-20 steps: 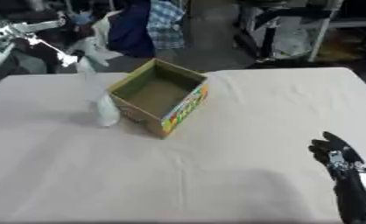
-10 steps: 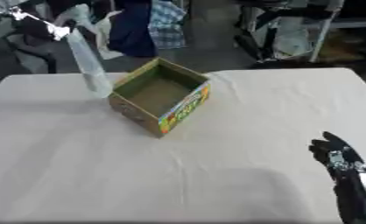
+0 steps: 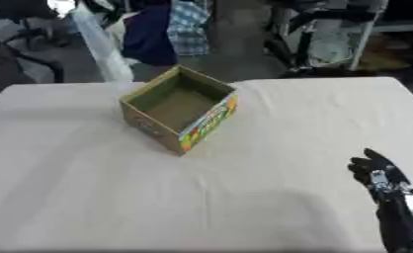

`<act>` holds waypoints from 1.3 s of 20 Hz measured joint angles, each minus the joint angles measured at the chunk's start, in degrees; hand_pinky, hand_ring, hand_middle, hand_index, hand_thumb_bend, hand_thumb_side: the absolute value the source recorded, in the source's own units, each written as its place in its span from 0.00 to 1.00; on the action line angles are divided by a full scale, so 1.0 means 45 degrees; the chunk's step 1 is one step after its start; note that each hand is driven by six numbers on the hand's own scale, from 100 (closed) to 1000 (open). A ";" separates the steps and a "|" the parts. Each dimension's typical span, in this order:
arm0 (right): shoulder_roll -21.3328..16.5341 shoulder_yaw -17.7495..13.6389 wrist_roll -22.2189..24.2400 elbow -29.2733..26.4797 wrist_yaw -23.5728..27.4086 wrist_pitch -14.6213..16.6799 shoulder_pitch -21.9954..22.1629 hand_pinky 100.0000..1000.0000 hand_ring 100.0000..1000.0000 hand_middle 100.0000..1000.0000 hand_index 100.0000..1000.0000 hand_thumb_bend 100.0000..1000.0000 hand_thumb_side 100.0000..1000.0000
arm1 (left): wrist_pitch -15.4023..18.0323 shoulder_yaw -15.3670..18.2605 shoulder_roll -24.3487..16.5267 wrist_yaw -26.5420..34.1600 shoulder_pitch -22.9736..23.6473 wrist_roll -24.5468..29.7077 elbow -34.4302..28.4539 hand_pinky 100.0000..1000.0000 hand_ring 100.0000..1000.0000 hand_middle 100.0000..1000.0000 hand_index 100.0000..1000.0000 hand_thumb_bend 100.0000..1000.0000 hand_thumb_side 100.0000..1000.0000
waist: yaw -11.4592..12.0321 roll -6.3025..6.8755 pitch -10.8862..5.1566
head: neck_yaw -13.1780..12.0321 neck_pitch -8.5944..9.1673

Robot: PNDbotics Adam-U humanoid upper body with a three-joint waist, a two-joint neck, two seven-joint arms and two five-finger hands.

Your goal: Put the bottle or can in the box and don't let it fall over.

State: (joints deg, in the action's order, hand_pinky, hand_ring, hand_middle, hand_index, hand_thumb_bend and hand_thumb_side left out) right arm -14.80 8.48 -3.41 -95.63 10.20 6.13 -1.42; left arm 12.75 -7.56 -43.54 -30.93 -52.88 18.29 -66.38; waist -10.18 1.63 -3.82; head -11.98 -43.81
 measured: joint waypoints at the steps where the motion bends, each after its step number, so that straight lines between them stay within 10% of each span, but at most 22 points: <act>1: 0.0000 0.0007 0.0002 0.0000 0.0000 -0.0002 -0.0001 0.88 0.78 0.70 0.86 0.00 0.68 | -0.0035 -0.0004 0.0126 -0.0049 -0.0117 -0.0098 0.0037 0.58 0.38 0.33 0.42 0.00 0.15 | -0.0011 -0.0002 0.0000 | -0.0005 0.0000; 10: 0.0000 0.0064 0.0057 0.0001 0.0035 -0.0047 -0.0011 0.88 0.78 0.70 0.86 0.00 0.69 | -0.0256 -0.0500 0.1814 -0.1078 -0.0599 -0.1413 0.1130 0.61 0.41 0.37 0.45 0.00 0.18 | -0.0466 -0.0088 0.0005 | -0.0021 -0.0001; 13: 0.0011 0.0090 0.0069 0.0001 0.0045 -0.0049 -0.0017 0.88 0.78 0.70 0.86 0.00 0.69 | -0.0286 -0.0657 0.2389 -0.1405 -0.0599 -0.1833 0.1625 0.70 0.57 0.53 0.65 0.00 0.08 | -0.0665 -0.0177 0.0019 | -0.0112 -0.0001; 15: 0.0057 0.0092 0.0089 0.0001 0.0055 -0.0049 -0.0018 0.88 0.78 0.70 0.86 0.00 0.69 | -0.0290 -0.0775 0.2647 -0.1753 -0.0589 -0.1909 0.1914 0.77 0.73 0.71 0.80 0.00 0.23 | -0.0771 -0.0239 0.0063 | -0.0147 -0.0001; 16: 0.0093 0.0092 0.0095 0.0001 0.0060 -0.0048 -0.0020 0.88 0.78 0.70 0.86 0.00 0.69 | -0.0261 -0.0825 0.2747 -0.1955 -0.0577 -0.1881 0.2043 0.84 0.86 0.86 0.93 0.06 0.48 | -0.0798 -0.0242 0.0094 | -0.0164 -0.0001; 20: 0.0102 0.0092 0.0096 0.0001 0.0115 -0.0049 -0.0019 0.88 0.78 0.70 0.86 0.00 0.70 | -0.0104 -0.0893 0.2853 -0.2683 -0.0456 -0.1779 0.2187 0.91 0.99 1.00 1.00 0.24 0.81 | -0.0808 -0.0234 0.0153 | -0.0184 -0.0002; 26: 0.0114 0.0085 0.0084 0.0001 0.0139 -0.0038 -0.0016 0.88 0.78 0.70 0.86 0.00 0.70 | -0.0149 -0.0685 0.2489 -0.1553 0.0275 -0.1955 0.1424 0.90 0.98 1.00 0.98 0.04 0.71 | -0.0744 -0.0229 0.0177 | -0.0083 -0.0005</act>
State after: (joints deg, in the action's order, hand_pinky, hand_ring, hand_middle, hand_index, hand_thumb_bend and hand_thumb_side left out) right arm -14.29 8.86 -3.04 -95.62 10.82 5.96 -1.49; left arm 12.08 -10.64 -32.34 -37.92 -51.65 9.49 -59.97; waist -13.53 0.60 -3.02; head -12.36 -43.83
